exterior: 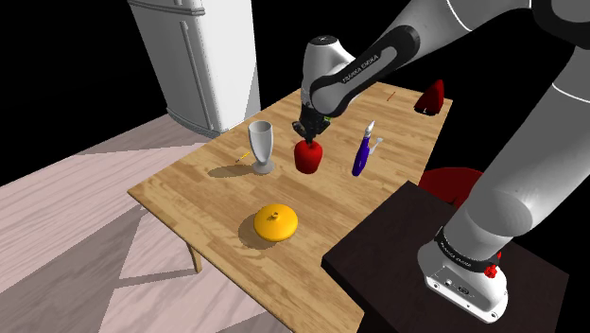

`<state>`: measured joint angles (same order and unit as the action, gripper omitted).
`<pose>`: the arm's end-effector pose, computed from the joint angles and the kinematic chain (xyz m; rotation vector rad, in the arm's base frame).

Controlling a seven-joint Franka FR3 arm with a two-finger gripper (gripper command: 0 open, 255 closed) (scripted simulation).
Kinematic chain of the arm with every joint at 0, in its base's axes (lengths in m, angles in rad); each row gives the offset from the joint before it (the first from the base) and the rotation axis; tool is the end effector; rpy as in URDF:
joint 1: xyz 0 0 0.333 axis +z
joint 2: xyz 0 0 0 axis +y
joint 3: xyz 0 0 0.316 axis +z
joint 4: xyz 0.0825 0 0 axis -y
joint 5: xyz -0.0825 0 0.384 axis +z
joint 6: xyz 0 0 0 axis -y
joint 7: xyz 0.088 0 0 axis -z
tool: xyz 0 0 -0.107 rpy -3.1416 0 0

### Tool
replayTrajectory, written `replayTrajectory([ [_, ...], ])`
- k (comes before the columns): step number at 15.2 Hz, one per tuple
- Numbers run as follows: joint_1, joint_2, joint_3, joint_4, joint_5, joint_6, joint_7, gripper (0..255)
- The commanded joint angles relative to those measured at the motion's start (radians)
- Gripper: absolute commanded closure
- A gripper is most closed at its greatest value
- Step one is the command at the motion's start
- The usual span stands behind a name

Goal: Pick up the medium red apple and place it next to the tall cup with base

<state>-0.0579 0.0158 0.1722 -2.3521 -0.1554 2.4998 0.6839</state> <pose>0.5126 0.0598 0.3362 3.0139 -0.6920 0.2476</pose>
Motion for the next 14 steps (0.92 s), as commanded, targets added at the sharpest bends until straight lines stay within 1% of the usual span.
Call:
replayTrajectory([
  [1, -0.001, 0.022, -0.001, -0.007, -0.012, 0.028, 0.009, 255],
  [14, 0.008, 0.168, -0.025, -0.032, -0.110, 0.193, 0.092, 255],
])
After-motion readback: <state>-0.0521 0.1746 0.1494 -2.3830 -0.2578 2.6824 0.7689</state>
